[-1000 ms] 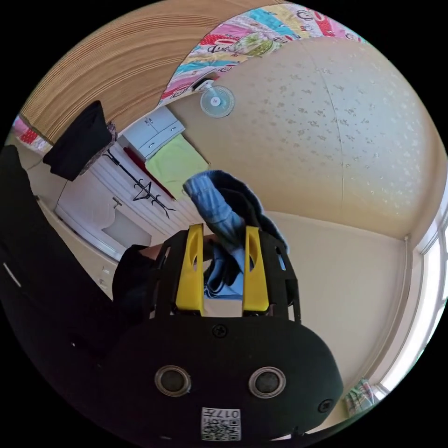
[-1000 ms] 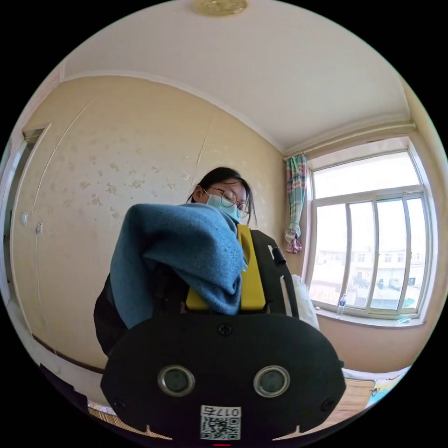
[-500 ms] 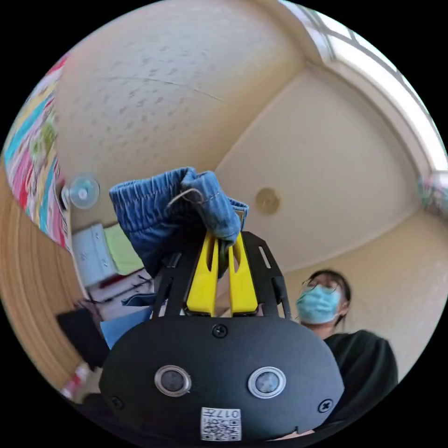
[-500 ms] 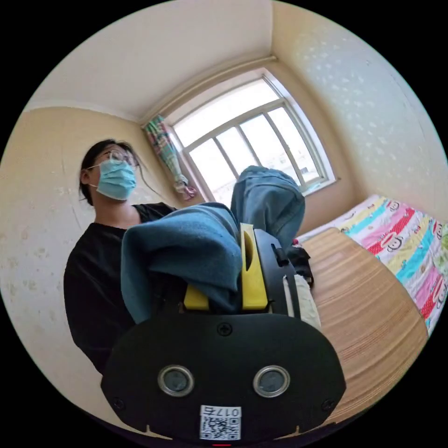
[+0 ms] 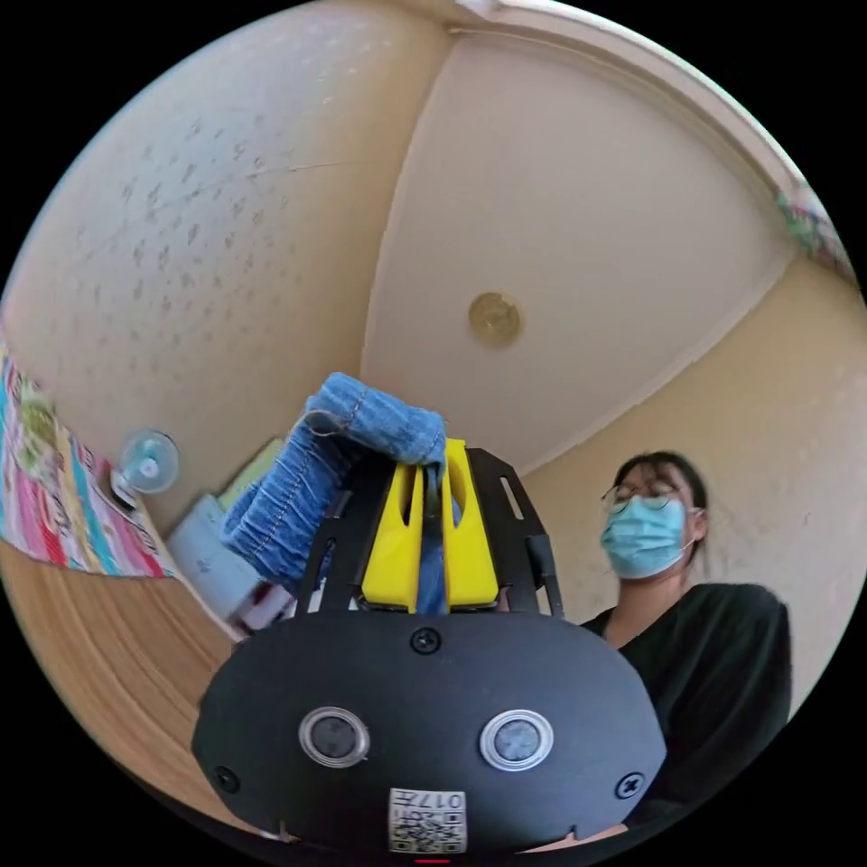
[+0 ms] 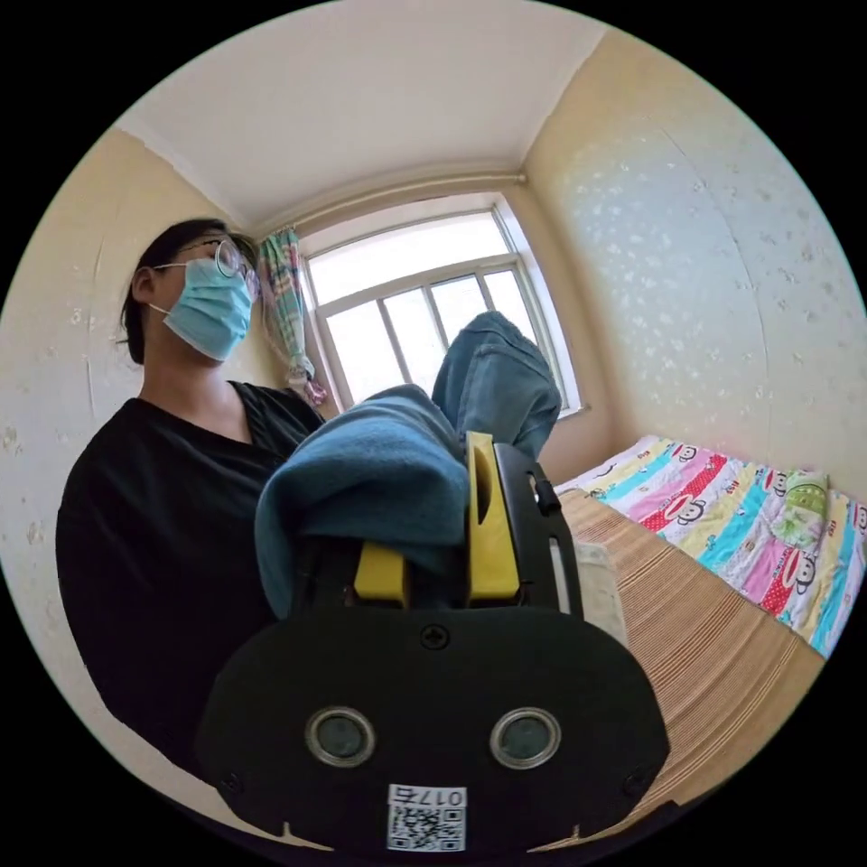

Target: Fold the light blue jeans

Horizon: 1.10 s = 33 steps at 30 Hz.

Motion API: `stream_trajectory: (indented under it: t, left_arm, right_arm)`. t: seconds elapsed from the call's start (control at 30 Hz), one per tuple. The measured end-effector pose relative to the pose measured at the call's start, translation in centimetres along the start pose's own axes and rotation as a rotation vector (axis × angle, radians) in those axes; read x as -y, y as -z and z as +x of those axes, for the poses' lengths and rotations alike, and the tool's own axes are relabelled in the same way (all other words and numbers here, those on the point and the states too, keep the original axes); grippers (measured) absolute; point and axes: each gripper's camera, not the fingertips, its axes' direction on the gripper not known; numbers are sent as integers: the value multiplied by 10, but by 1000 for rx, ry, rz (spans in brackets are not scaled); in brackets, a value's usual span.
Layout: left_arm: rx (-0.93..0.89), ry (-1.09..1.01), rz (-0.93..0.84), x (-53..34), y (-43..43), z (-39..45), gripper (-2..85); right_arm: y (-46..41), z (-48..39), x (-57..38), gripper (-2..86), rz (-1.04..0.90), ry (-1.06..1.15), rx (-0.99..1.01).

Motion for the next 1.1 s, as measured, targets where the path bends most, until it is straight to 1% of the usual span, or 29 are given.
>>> stream_trajectory:
  t: [0.03, 0.07, 0.1, 0.17, 0.2, 0.23, 0.27, 0.33, 0.37, 0.4, 0.43, 0.47, 0.53, 0.6, 0.67, 0.7, 0.73, 0.77, 0.8, 0.83, 0.87, 0.93, 0.97, 1.03, 1.1]
  left_arm:
    - [-31, 73, 18, -11, 7, -13, 21]
    - [-35, 100, 27, -17, 11, -18, 22]
    - [-24, 130, 45, -27, 19, -24, 23]
    - [25, 128, 59, -39, 29, -25, 25]
    - [61, 101, 74, -45, 37, -20, 26]
    - [91, 59, 112, -50, 49, -13, 26]
    - [101, 40, 140, -53, 56, -8, 26]
    - [117, -17, 224, -62, 85, 12, 27]
    - [132, -39, 223, -64, 89, 19, 27]
    - [190, -86, 187, -68, 91, 35, 25]
    - [277, -137, 119, -73, 86, 52, 23]
    - [316, -163, 81, -76, 80, 59, 22]
    - [425, -240, -91, -92, 49, 81, 19]
    - [502, -297, -226, -109, 21, 90, 18]
    - [439, -341, -336, -126, 1, 97, 17]
    - [337, -373, -394, -135, -9, 105, 16]
    - [197, -409, -433, -141, -16, 115, 16]
    - [121, -425, -448, -143, -18, 122, 15]
    - [-30, -457, -466, -145, -21, 135, 16]
    - [-169, -484, -470, -146, -22, 149, 17]
    - [-235, -493, -471, -146, -23, 156, 17]
    - [-449, -491, -460, -148, -25, 177, 19]
    - [-498, -485, -448, -148, -26, 181, 19]
    - [-751, -439, -375, -153, -26, 189, 21]
    - [-921, -375, -301, -160, -29, 189, 23]
  right_arm:
    - [-6, -19, 16, 114, -57, 21, -70]
    - [-21, -36, 33, 115, -184, 69, -136]
    - [-32, -42, 41, 115, -268, 89, -166]
    - [-80, -44, 57, 119, -640, 119, -301]
    - [-89, -40, 57, 122, -712, 117, -343]
    - [-102, -28, 57, 127, -818, 84, -449]
    - [-105, -15, 57, 130, -863, 31, -541]
    - [-90, -2, 62, 130, -823, -55, -555]
    - [-72, 7, 66, 126, -745, -123, -526]
    - [-63, 12, 67, 122, -708, -155, -514]
    - [-49, 22, 67, 120, -660, -209, -499]
    - [-42, 31, 64, 124, -636, -244, -491]
    - [-43, 45, 58, 140, -603, -268, -480]
    - [-51, 59, 51, 155, -545, -287, -450]
    - [-67, 85, 38, 163, -487, -343, -340]
    - [-71, 91, 35, 164, -475, -358, -304]
    - [-76, 103, 28, 165, -444, -389, -228]
    - [-77, 113, 22, 166, -402, -412, -153]
    - [-77, 117, 18, 166, -380, -419, -117]
    - [-77, 124, 11, 166, -338, -422, -49]
    - [-75, 128, 4, 166, -309, -418, 1]
    - [-74, 134, -6, 168, -292, -412, 43]
    - [-74, 139, -12, 169, -291, -415, 61]
    - [-75, 145, -23, 173, -284, -420, 104]
    - [-78, 150, -33, 178, -261, -418, 173]
